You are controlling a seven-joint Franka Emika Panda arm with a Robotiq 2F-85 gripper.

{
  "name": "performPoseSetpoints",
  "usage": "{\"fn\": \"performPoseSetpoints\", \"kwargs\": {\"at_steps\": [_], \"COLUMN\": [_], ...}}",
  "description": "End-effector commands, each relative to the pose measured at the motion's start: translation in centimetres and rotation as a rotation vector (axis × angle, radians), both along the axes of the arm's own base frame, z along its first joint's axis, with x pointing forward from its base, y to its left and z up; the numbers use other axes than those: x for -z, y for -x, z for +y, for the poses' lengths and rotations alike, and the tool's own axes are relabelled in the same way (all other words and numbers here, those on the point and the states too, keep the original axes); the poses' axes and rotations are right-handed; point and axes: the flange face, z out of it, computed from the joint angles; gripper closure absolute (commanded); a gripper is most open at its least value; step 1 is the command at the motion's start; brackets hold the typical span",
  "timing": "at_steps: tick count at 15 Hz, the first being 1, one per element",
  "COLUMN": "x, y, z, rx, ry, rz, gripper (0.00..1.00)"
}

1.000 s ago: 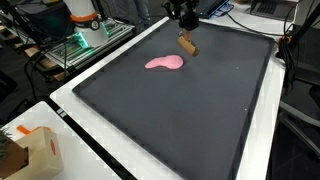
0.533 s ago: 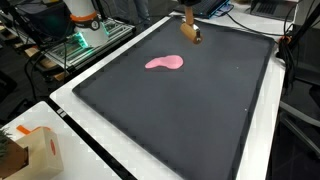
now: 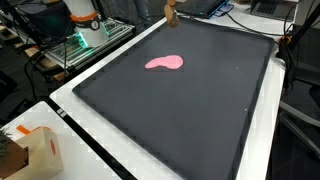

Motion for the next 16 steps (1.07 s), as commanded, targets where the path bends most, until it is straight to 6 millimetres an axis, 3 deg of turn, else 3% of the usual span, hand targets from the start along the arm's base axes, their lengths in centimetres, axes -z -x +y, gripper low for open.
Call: {"fn": "performPoseSetpoints", "kwargs": {"at_steps": [1, 7, 8, 9, 16], "x": [-0.3, -0.2, -0.2, -0.2, 0.4], "y": [0.1, -0.1, -0.2, -0.9, -6.9], "z": [0.2, 0.4, 0.4, -0.1, -7.7], "rx": [0.009, 0.019, 0.019, 0.062, 0.408], "ry": [0.006, 0.008, 0.008, -0.015, -0.229], "rz": [0.015, 0.026, 0.026, 0.022, 0.051], "gripper": [0.51, 0.51, 0.76, 0.76, 0.76]}}
